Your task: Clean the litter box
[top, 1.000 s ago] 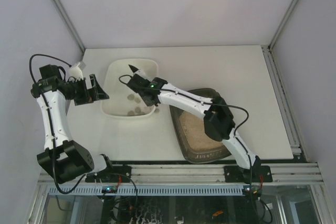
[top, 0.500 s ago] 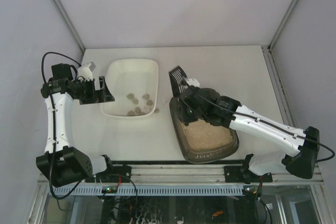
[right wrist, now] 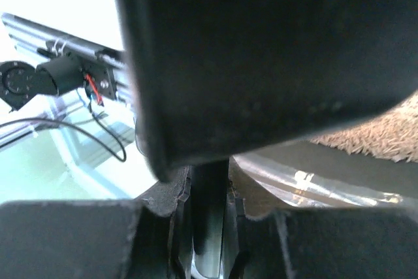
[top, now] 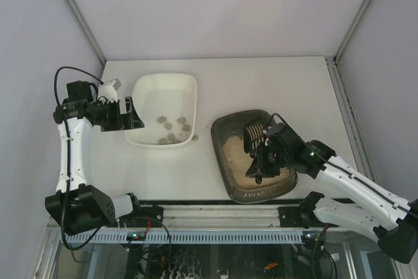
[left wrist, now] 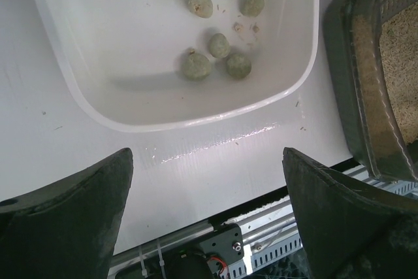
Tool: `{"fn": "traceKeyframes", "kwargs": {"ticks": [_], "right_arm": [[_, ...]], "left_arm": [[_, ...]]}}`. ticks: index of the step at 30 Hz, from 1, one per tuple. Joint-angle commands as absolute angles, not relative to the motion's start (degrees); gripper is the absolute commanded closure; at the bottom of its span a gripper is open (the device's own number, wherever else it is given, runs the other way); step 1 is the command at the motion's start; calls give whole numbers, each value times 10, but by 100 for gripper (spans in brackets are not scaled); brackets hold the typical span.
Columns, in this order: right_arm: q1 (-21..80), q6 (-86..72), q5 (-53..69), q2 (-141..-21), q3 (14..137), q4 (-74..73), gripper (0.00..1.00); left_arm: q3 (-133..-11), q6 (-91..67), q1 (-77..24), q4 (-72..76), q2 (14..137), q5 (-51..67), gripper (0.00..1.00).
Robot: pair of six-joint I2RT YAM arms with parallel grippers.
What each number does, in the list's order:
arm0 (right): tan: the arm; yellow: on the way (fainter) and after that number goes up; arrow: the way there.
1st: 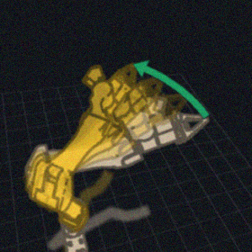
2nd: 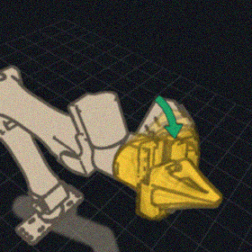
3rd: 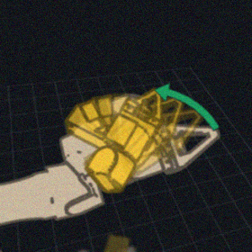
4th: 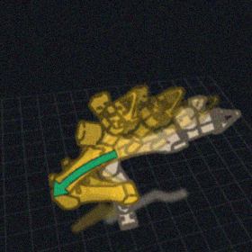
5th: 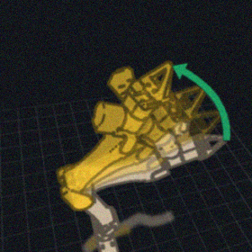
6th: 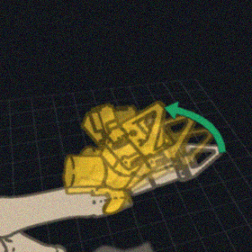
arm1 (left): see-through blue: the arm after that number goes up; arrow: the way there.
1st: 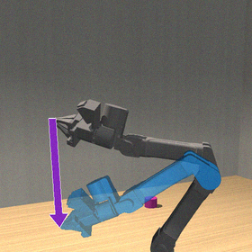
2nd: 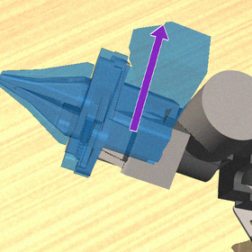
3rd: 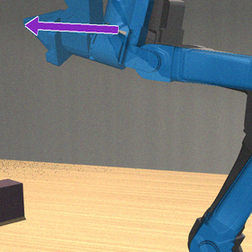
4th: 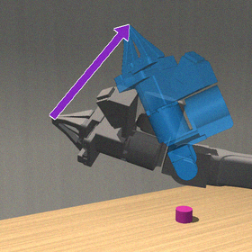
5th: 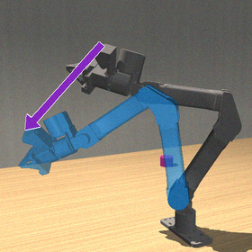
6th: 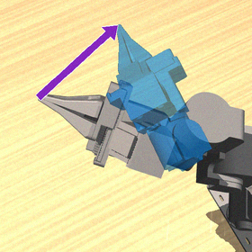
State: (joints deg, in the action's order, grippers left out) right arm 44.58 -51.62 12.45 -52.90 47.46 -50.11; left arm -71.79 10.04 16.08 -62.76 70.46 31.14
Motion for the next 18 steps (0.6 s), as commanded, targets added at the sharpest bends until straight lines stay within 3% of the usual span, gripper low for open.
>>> {"fn": "traceKeyframes", "kwargs": {"ticks": [1,18], "right_arm": [[433,-550,246,-511,431,-468,100],[308,-427,431,-664,386,-383,100]], "left_arm": [[-713,97,156,-615,685,312,0],[-709,97,155,-614,680,329,0]]}}
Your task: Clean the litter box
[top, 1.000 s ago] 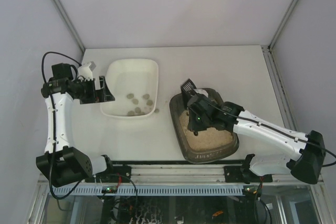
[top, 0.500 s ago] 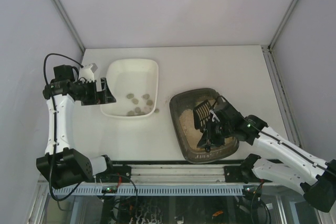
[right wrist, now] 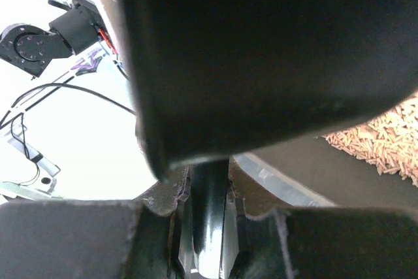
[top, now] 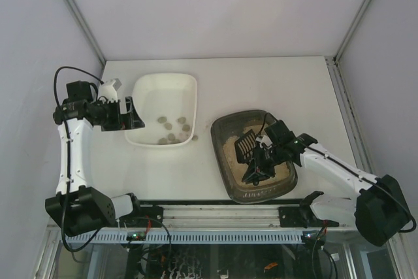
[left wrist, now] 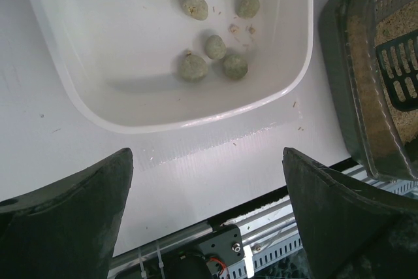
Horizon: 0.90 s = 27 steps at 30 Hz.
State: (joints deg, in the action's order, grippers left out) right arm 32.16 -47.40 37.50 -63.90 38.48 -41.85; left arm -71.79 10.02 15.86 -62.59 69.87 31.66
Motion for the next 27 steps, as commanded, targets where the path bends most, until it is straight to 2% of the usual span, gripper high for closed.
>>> {"fn": "traceKeyframes", "kwargs": {"ticks": [1,2,3,5,6,8,9,12,13,14,22,27], "right_arm": [[305,-422,435,-671,386,-378,100],[301,-418,439,-677,386,-376,100],[297,-417,440,-683,386,-376,96],[292,-412,439,-689,396,-389,80],[292,-409,432,-689,404,-400,70],[292,-402,412,-682,418,-424,41],[291,-399,403,-678,422,-435,36],[287,-389,389,-669,432,-466,32],[286,-385,381,-666,437,-476,8],[286,-379,373,-662,442,-487,2],[287,-326,225,-637,583,-661,0],[291,-343,163,-613,611,-664,0]], "left_arm": [[-708,97,155,-613,679,328,0],[-706,99,155,-613,679,328,0],[-706,99,155,-613,678,327,0],[-705,101,154,-613,677,327,0],[-705,101,154,-613,677,327,0],[-705,104,153,-613,678,331,0],[-704,105,153,-613,679,334,0],[-705,107,150,-613,683,341,0],[-705,107,150,-614,685,341,0],[-707,107,149,-614,687,341,0],[-706,114,143,-619,693,347,0],[-704,115,138,-619,701,348,0]]}}
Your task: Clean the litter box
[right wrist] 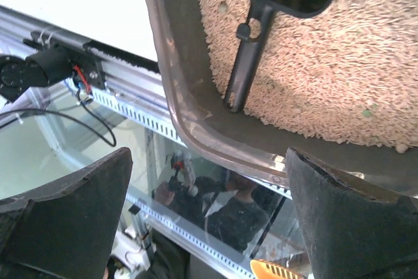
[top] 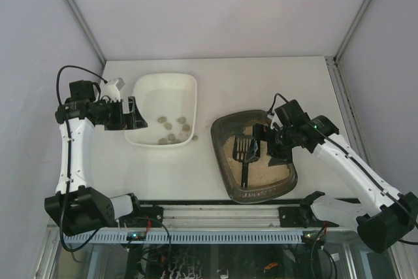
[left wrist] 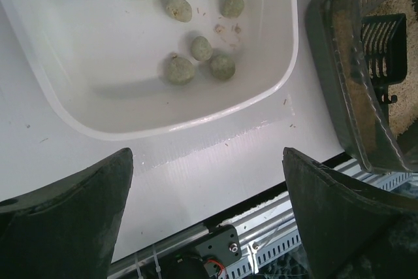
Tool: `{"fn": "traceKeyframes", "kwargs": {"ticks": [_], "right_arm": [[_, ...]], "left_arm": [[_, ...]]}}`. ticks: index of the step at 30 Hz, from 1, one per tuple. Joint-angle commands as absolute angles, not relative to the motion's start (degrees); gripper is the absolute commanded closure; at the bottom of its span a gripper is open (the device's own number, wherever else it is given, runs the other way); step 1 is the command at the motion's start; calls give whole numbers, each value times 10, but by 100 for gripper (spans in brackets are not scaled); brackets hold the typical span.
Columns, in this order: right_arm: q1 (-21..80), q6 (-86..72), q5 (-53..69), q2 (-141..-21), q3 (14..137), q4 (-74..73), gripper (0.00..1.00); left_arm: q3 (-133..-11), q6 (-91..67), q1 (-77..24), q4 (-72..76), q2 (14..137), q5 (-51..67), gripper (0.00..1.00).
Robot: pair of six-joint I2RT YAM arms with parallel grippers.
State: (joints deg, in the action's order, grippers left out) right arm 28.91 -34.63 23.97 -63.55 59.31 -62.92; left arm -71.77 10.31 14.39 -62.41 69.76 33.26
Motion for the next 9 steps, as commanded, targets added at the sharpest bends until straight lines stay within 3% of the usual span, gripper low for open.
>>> {"fn": "traceKeyframes", "kwargs": {"ticks": [1,9], "right_arm": [[296,-348,152,-607,606,-654,0],[341,-377,4,-556,621,-586,0]], "left_arm": [[-703,116,135,-619,702,348,0],[-679,114,112,-604,685,320,0]]}}
